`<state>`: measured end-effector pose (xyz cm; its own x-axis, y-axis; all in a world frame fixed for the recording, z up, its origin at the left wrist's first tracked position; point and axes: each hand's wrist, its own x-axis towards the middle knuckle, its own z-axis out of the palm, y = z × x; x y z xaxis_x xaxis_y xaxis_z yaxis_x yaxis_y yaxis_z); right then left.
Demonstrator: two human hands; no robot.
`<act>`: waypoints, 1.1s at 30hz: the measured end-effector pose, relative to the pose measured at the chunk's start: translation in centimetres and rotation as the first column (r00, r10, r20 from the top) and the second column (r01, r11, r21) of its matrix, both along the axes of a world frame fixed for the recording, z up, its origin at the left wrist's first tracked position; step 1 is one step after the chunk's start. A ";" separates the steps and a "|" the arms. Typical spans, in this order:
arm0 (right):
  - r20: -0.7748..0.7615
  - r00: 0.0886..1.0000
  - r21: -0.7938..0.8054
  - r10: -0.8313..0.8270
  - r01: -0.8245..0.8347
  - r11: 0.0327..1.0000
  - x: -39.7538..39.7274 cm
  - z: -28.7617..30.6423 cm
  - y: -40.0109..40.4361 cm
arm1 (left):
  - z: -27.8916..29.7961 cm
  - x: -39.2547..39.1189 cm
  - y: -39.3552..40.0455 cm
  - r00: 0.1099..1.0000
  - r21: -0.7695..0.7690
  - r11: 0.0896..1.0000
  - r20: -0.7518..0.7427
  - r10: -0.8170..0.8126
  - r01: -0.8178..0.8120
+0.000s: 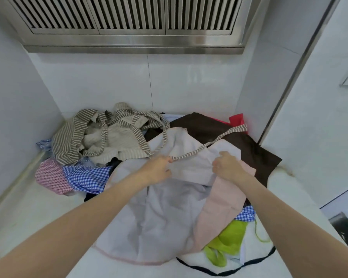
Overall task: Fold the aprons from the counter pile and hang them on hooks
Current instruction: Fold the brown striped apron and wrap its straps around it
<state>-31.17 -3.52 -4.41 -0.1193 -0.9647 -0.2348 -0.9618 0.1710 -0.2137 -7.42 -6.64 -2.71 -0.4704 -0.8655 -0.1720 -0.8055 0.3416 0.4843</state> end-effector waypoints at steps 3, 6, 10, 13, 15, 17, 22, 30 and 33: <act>0.262 0.964 -0.102 0.034 -0.008 0.995 3.2 -0.2 -2.6 | -0.5 1.6 -1.2 0.997 -0.125 0.989 0.012 0.080 -0.077; 0.784 0.593 0.087 -0.184 0.189 0.978 8.3 0.4 -4.5 | -0.4 3.3 -2.2 0.986 -0.130 0.978 0.000 0.166 -0.164; 0.927 0.105 0.358 -0.360 0.034 0.933 15.4 0.1 -7.0 | -0.2 6.4 -2.7 0.975 -0.166 0.962 0.009 0.223 -0.218; 0.903 -0.167 0.407 -0.397 0.034 0.913 20.9 1.3 -8.7 | 0.8 9.8 -2.9 0.969 -0.222 0.944 -0.043 0.242 -0.245; 0.931 -0.221 0.328 -0.289 0.165 0.930 23.0 4.5 -10.4 | 2.9 11.8 -3.8 0.967 -0.275 0.927 -0.107 0.233 -0.254; 0.982 -0.157 0.142 -0.105 0.251 0.957 24.4 10.8 -11.7 | 6.9 13.5 -5.2 0.927 -0.298 0.886 -0.236 0.293 -0.356; 0.899 -0.197 -0.349 0.390 0.212 0.913 25.1 29.2 -10.2 | 21.7 15.8 -7.0 0.658 -0.177 0.811 -0.690 0.302 -0.558; 0.810 0.177 -0.491 0.559 -0.314 0.812 20.4 37.5 -3.0 | 31.4 10.9 -0.9 0.690 -0.007 0.996 -0.720 -0.070 0.093; 0.776 0.323 -0.478 0.541 -0.259 0.839 17.4 37.9 -1.4 | 31.0 9.6 -0.5 0.796 0.086 0.975 -0.594 -0.114 0.204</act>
